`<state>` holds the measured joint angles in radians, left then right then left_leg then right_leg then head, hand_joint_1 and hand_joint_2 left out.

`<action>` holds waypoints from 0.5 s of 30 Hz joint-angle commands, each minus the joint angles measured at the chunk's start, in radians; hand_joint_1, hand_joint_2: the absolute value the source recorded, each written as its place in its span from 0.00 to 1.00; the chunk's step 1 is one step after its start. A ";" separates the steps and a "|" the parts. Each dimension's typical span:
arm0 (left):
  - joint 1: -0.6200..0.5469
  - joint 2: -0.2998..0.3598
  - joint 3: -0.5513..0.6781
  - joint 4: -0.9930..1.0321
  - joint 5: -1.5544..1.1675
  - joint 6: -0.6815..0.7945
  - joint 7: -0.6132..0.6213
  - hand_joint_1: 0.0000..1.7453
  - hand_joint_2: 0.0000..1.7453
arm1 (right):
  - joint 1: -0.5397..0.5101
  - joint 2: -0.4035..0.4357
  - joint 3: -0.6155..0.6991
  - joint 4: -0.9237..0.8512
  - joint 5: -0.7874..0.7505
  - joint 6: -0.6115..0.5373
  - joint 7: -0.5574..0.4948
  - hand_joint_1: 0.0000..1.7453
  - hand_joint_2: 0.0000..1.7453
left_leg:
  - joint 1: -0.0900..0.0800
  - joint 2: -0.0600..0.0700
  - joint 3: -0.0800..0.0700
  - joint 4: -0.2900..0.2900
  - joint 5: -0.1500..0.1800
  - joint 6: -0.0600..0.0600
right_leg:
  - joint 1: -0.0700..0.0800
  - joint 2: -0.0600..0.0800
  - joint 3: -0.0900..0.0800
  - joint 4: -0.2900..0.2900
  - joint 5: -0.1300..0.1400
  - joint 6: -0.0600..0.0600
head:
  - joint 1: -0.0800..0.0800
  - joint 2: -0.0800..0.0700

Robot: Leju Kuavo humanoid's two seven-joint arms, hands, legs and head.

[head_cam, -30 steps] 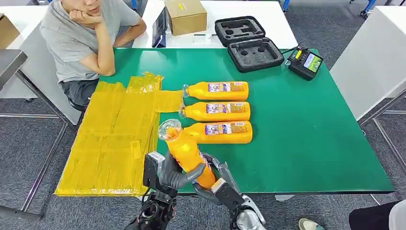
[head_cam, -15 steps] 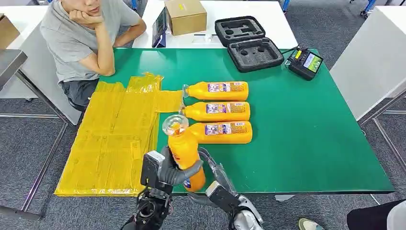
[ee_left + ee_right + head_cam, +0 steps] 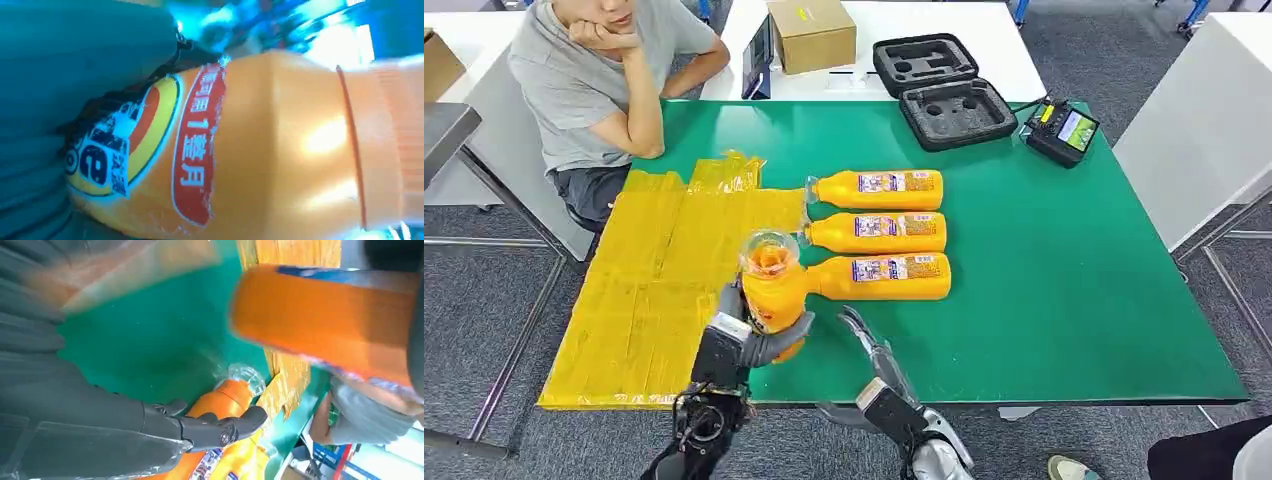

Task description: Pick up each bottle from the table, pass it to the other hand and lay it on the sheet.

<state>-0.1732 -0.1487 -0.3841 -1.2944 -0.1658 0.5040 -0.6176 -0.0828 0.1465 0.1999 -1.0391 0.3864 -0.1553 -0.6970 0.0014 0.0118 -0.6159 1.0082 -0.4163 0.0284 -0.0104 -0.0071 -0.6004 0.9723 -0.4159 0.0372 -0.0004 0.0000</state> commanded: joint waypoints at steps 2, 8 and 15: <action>-0.201 0.164 0.085 0.124 -0.295 0.047 0.085 1.00 1.00 | -0.017 -0.003 0.023 0.031 -0.040 -0.003 -0.001 0.00 1.00 | 0.001 0.000 0.003 0.000 -0.001 -0.002 | 0.001 0.001 0.003 0.000 -0.001 -0.002 | 0.000 0.000; -0.273 0.189 0.063 0.217 -0.302 -0.035 0.100 1.00 1.00 | -0.016 -0.010 0.029 0.022 -0.057 -0.006 -0.001 0.00 1.00 | 0.001 0.000 0.004 -0.001 0.001 -0.001 | 0.001 0.000 0.004 0.000 -0.001 -0.002 | 0.000 0.000; -0.241 0.252 0.050 0.222 -0.332 -0.030 0.104 1.00 1.00 | -0.045 -0.020 0.063 0.056 -0.079 -0.001 -0.001 0.00 1.00 | 0.000 0.001 0.005 -0.001 0.000 -0.001 | 0.000 0.002 0.004 0.000 -0.001 -0.002 | 0.000 0.000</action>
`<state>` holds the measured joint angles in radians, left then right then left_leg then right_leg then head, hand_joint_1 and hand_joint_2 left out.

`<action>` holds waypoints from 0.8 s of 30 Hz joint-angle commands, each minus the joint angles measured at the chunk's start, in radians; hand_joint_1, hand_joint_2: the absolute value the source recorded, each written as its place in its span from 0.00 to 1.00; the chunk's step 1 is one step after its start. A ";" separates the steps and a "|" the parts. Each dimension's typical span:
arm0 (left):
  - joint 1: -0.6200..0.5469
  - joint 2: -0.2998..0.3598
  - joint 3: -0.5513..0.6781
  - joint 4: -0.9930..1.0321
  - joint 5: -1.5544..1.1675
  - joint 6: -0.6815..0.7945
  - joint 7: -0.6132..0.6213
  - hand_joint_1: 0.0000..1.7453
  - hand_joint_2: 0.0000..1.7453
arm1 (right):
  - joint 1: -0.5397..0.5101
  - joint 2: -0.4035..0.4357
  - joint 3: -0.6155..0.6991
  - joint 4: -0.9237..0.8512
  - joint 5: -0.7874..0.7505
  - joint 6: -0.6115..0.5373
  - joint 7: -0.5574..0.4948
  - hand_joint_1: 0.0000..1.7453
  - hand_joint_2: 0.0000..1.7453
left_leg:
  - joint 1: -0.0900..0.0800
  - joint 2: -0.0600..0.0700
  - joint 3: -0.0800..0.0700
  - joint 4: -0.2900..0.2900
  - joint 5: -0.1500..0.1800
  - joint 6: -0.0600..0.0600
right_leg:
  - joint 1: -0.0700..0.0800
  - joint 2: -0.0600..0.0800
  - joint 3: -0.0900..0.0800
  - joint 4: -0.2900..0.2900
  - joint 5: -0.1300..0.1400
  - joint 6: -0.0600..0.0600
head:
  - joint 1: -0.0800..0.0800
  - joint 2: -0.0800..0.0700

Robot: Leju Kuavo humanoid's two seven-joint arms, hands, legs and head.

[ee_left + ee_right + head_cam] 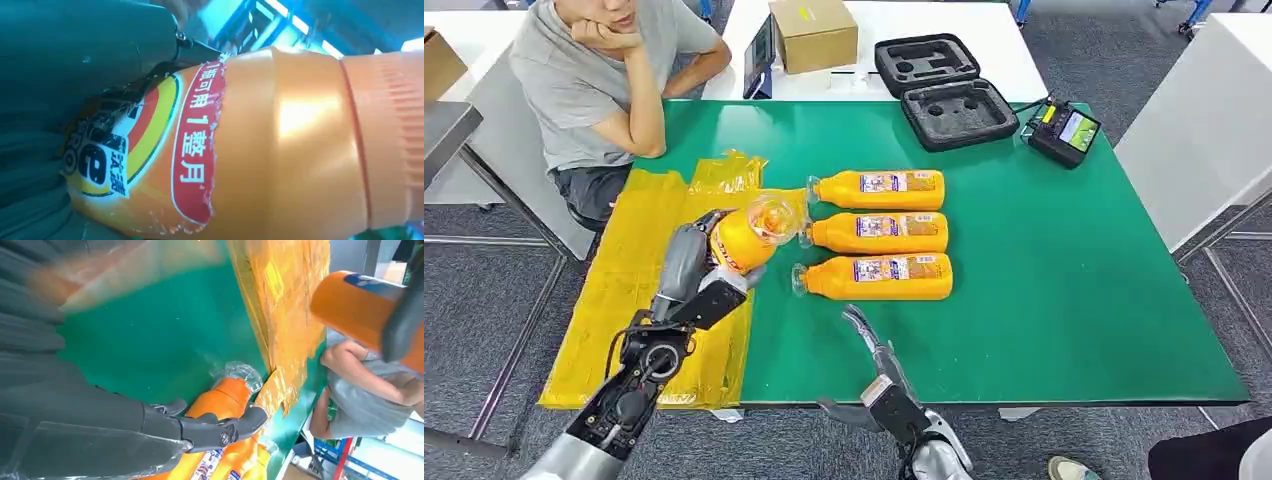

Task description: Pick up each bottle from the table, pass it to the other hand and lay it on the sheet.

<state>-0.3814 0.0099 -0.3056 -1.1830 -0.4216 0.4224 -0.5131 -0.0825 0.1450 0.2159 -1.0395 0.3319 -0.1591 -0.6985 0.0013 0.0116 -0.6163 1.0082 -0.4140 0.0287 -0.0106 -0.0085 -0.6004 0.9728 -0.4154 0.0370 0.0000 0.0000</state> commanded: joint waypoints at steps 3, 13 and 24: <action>-0.021 0.094 -0.027 0.102 -0.079 0.052 0.000 1.00 1.00 | -0.052 -0.018 0.049 0.064 -0.027 0.001 0.000 0.00 1.00 | 0.000 0.001 0.003 -0.001 -0.001 -0.001 | 0.000 0.002 0.002 -0.001 -0.001 -0.001 | 0.000 0.000; -0.026 0.180 -0.048 0.226 -0.524 0.204 0.192 1.00 1.00 | -0.079 -0.035 0.109 0.082 -0.067 0.009 0.000 0.00 1.00 | 0.001 0.002 0.004 -0.001 -0.001 -0.001 | 0.001 0.003 0.003 -0.001 -0.001 -0.001 | 0.000 0.000; -0.102 0.219 0.019 0.461 -0.659 0.252 0.226 1.00 1.00 | -0.083 -0.052 0.156 0.053 -0.088 -0.013 0.000 0.00 1.00 | 0.001 0.001 0.003 0.000 -0.002 -0.002 | 0.001 0.002 0.002 0.000 -0.001 -0.002 | 0.000 0.000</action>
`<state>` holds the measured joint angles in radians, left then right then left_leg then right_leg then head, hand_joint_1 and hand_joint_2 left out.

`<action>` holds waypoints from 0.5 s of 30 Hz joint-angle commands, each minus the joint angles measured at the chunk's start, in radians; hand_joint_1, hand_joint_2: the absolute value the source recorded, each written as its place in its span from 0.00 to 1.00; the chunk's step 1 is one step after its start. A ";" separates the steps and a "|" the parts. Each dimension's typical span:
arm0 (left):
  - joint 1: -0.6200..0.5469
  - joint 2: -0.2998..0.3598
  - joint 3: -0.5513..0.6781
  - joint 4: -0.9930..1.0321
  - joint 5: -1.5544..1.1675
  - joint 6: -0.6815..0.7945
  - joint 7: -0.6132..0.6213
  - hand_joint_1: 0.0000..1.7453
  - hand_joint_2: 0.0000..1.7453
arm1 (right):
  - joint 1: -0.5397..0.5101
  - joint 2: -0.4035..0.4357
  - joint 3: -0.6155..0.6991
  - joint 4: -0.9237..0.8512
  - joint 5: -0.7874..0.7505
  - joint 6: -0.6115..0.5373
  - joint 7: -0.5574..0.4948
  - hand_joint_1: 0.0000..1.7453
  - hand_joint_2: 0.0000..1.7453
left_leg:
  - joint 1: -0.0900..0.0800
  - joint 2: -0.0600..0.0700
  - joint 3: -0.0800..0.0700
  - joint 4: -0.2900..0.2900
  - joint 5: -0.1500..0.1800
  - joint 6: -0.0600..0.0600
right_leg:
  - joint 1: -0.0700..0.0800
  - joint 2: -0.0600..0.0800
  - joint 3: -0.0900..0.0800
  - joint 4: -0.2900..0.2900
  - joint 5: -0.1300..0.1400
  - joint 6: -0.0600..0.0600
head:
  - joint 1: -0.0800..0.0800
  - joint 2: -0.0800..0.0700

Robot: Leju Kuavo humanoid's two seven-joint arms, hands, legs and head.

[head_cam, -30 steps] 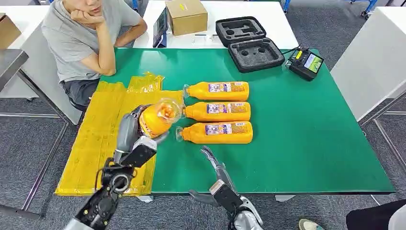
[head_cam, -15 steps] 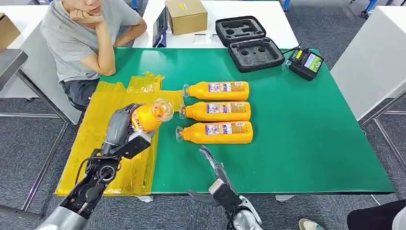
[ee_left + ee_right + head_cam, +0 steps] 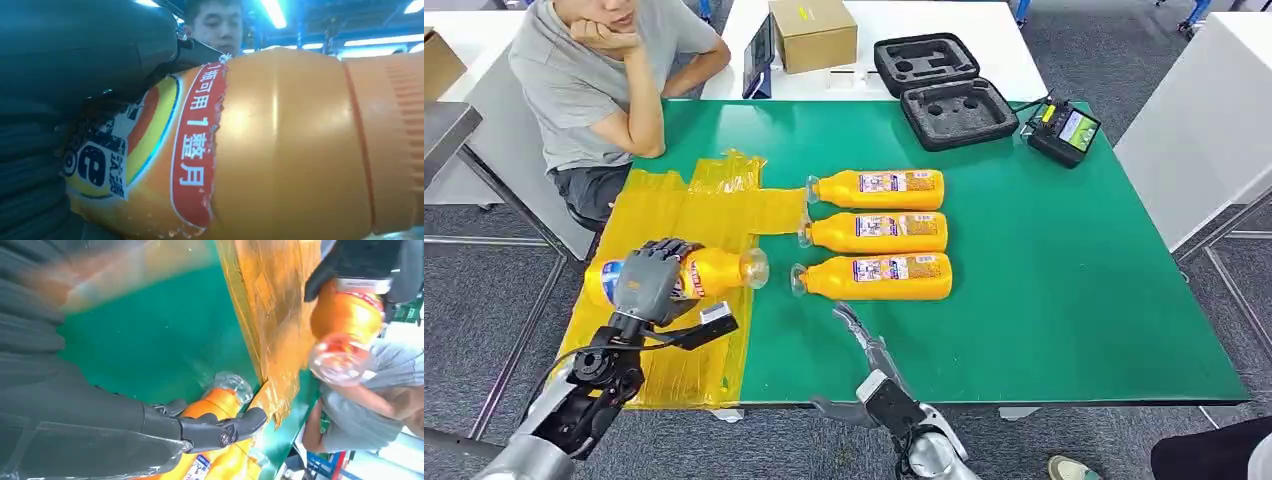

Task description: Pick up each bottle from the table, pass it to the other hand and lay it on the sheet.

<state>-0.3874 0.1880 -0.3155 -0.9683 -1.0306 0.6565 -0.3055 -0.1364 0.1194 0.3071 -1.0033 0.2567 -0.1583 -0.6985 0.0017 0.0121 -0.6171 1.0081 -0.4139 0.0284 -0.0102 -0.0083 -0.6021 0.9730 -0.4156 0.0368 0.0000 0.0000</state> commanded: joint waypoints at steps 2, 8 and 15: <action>-0.109 0.045 0.034 0.281 -0.060 0.024 0.018 1.00 1.00 | -0.020 -0.031 0.078 -0.006 -0.011 -0.017 0.000 0.00 1.00 | 0.002 0.000 0.007 0.000 -0.003 -0.002 | 0.001 0.002 0.007 0.000 -0.002 -0.002 | 0.000 0.000; -0.123 0.046 0.038 0.325 -0.072 0.011 0.024 1.00 1.00 | -0.007 -0.036 0.095 -0.043 -0.008 -0.019 0.000 0.00 1.00 | 0.000 -0.001 0.002 0.000 -0.001 -0.001 | 0.000 0.000 0.002 0.000 -0.001 -0.001 | 0.001 0.000; -0.134 0.042 0.038 0.384 -0.063 -0.009 -0.003 1.00 1.00 | 0.012 -0.052 0.128 -0.095 -0.017 -0.022 0.000 0.00 1.00 | 0.000 -0.001 0.001 0.000 -0.001 -0.001 | 0.000 0.000 0.001 0.000 -0.001 -0.001 | 0.000 0.000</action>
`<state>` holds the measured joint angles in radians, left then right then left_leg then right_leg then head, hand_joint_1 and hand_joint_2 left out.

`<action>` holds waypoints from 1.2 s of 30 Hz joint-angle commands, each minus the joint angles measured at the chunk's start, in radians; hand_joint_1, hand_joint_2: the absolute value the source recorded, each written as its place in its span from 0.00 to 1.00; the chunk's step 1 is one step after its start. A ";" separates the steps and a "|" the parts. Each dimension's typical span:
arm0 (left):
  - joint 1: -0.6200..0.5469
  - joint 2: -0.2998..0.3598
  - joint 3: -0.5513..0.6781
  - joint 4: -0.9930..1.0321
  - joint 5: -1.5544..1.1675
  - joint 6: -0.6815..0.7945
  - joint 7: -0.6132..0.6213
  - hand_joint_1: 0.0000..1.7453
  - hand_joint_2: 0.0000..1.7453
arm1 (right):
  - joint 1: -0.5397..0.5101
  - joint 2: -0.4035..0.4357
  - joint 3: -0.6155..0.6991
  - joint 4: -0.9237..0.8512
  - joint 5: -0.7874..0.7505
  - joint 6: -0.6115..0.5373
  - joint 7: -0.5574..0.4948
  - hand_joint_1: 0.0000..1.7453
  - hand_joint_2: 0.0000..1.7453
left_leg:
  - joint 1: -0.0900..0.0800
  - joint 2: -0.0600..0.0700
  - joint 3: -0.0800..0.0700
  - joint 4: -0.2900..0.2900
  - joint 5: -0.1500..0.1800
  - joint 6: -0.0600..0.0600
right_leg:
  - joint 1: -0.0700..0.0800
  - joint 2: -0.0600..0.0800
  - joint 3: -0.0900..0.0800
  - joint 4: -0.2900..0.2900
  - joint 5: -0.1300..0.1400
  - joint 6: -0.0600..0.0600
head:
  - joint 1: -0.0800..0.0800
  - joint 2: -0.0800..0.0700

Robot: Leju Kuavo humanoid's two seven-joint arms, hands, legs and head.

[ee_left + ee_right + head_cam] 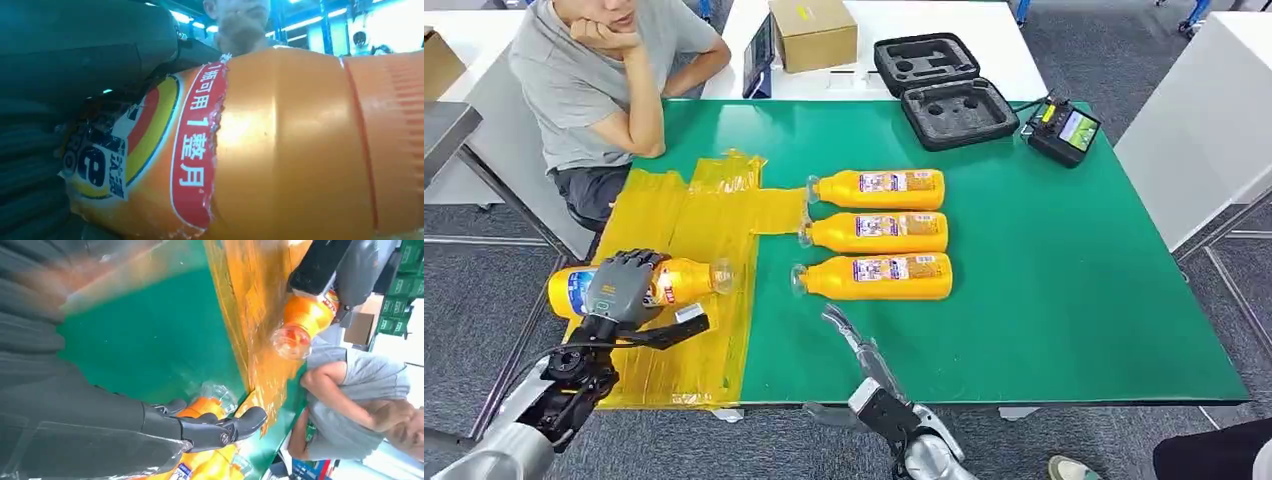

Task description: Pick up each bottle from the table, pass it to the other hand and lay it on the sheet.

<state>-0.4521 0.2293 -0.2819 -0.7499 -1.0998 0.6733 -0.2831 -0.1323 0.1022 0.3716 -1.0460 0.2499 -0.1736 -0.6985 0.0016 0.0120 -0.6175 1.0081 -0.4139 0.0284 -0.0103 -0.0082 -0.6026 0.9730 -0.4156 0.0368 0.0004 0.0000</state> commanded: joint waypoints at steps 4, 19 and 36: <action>-0.065 0.003 0.001 0.182 0.047 -0.069 -0.079 1.00 1.00 | 0.000 -0.040 0.068 -0.048 -0.026 -0.001 0.000 0.00 1.00 | 0.000 -0.001 0.002 0.000 -0.001 -0.001 | 0.000 0.000 0.002 0.000 -0.001 -0.001 | 0.000 0.000; -0.065 -0.009 -0.047 0.174 0.073 -0.155 -0.123 0.93 1.00 | -0.027 -0.044 0.068 -0.018 -0.061 0.014 0.000 0.00 1.00 | 0.000 -0.001 0.004 -0.001 0.000 -0.001 | 0.000 0.000 0.005 -0.001 -0.001 -0.001 | 0.000 0.000; 0.009 0.013 -0.138 -0.029 0.172 -0.264 -0.179 0.84 1.00 | -0.021 -0.044 0.071 -0.028 -0.061 0.029 0.000 0.00 1.00 | 0.000 -0.001 0.007 -0.001 -0.001 -0.001 | -0.001 0.001 0.007 -0.001 -0.001 -0.001 | 0.000 0.000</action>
<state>-0.4894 0.2342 -0.3406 -0.7347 -0.9274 0.4131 -0.4834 -0.1272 0.0702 0.4189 -1.0971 0.1934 -0.1561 -0.6985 0.0014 0.0096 -0.6146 1.0081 -0.4136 0.0282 -0.0107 -0.0096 -0.5984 0.9730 -0.4156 0.0368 0.0000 0.0000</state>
